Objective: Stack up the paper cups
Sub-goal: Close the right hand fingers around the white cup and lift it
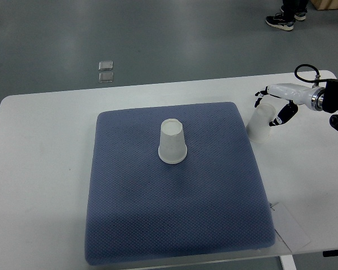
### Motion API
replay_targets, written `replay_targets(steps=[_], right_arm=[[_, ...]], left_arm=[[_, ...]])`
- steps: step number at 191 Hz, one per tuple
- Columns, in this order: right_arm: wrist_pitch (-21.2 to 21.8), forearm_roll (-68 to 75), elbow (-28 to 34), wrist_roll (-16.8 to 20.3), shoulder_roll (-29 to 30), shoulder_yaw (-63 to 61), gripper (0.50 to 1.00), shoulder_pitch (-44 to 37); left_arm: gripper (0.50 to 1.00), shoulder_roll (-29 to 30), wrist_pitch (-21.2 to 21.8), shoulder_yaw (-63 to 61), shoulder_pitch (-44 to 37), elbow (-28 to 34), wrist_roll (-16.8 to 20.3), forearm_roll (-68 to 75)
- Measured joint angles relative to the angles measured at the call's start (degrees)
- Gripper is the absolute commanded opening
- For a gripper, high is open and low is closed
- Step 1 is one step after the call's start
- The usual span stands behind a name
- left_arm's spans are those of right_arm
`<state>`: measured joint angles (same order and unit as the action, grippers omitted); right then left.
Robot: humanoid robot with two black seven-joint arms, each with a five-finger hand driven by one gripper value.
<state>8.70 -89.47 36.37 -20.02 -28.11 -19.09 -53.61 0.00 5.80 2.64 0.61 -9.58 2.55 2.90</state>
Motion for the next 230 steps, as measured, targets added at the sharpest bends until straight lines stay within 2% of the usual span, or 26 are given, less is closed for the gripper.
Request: replay_targets(steps=[88,118,130,164,171,176,181,183,184,230], right_arm=[[-0.3,0.0,-1.4,0.0,1.7,2.1,0.901,0.2],[-1.2,0.0,-1.7,0.0,2.1,2.2,0.885,0.3],[-1.3,0.0,-1.9,0.0,2.2,2.3,0.856,0.3],[-1.3,0.0,-2.3,-0.3,2.2,3.2,0.693,0.3],[-1.3,0.0,-2.4,-0.4,2.2,3.4,0.617,0.3],[-1.3,0.0,-2.5,-0.5,2.2,3.5,0.582,0.3],[-1.3,0.0,-2.6,-0.6,2.2,3.6,0.521,0.3],[-1.3,0.0,-2.6,-0.6,2.2,3.7,0.521,0.3],[-1.3,0.0,-2.7,-0.6,2.2,3.7,0.501,0.3],[-1.2,0.2,-3.2,-0.7,2.5,3.8,0.500,0.2]], left_arm=[[1.000,0.0,0.0,0.0,0.0,0.0,0.0,0.0],[1.000,0.0,0.0,0.0,0.0,0.0,0.0,0.0],[1.000,0.0,0.0,0.0,0.0,0.0,0.0,0.0],[1.000,0.0,0.0,0.0,0.0,0.0,0.0,0.0],[1.000,0.0,0.0,0.0,0.0,0.0,0.0,0.0],[1.000,0.0,0.0,0.0,0.0,0.0,0.0,0.0],[1.000,0.0,0.0,0.0,0.0,0.0,0.0,0.0],[1.000,0.0,0.0,0.0,0.0,0.0,0.0,0.0],[1.000,0.0,0.0,0.0,0.0,0.0,0.0,0.0],[1.000,0.0,0.0,0.0,0.0,0.0,0.0,0.0]])
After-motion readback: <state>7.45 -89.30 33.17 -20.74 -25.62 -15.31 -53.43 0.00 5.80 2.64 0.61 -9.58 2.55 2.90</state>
